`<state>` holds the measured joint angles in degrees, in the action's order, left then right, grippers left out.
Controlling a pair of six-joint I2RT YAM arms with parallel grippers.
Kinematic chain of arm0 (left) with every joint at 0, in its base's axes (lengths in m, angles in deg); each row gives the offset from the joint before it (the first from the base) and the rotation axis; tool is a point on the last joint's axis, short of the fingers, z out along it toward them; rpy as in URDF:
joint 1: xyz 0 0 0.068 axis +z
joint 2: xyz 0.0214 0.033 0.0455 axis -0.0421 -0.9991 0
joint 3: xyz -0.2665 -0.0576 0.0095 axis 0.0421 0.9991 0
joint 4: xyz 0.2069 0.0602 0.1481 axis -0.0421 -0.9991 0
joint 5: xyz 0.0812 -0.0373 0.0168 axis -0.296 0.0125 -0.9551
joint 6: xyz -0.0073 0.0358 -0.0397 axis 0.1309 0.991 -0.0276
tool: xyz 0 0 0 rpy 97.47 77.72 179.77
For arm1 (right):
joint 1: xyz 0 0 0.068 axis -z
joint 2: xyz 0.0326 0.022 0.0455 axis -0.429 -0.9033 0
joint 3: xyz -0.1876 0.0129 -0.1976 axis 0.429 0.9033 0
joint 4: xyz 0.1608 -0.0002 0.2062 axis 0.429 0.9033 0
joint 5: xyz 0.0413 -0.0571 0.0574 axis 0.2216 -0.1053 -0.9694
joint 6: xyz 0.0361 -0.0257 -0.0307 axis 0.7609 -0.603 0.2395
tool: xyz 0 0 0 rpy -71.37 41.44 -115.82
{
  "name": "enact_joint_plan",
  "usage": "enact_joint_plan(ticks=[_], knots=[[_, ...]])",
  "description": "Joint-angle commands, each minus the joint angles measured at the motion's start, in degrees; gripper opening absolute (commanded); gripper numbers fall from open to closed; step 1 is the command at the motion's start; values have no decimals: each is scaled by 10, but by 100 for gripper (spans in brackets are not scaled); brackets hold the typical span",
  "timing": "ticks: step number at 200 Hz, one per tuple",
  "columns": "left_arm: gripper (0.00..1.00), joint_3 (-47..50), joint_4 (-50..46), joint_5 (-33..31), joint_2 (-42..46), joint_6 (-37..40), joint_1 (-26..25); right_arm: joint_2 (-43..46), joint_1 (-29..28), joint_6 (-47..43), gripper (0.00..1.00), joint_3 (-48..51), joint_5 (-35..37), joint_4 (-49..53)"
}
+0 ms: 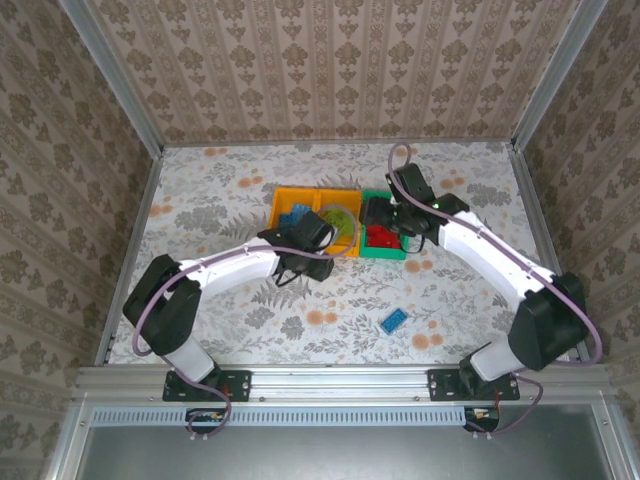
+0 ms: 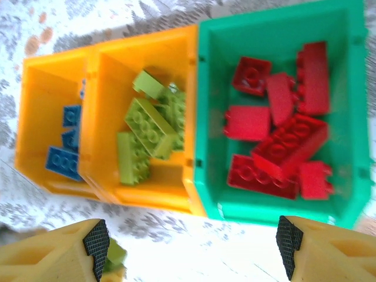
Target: Sort the legos into containers by color
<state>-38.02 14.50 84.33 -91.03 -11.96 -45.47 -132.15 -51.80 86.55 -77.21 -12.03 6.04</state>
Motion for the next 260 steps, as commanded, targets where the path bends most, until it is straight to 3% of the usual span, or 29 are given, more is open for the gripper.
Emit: enact_joint_plan(ticks=[1,37,76,113,181,193,198,260], knots=[[28,-66,0,19,5,24,23,36,1,3,78,56,33,73],[29,-174,1,58,-63,31,64,128,-5,164,78,180,16,128],[32,-265,2,99,-151,32,85,227,-20,337,77,318,-56,75],[39,-302,4,112,-196,24,89,245,-38,428,78,357,-102,35],[75,-256,38,93,-146,3,74,154,-78,473,79,360,-131,-36],[89,-236,46,78,-123,2,70,141,-83,473,79,357,-134,-38],[99,-227,51,71,-111,1,69,136,-84,470,79,355,-135,-35],[100,-133,72,28,-4,-3,78,92,-85,415,72,346,-146,13]])
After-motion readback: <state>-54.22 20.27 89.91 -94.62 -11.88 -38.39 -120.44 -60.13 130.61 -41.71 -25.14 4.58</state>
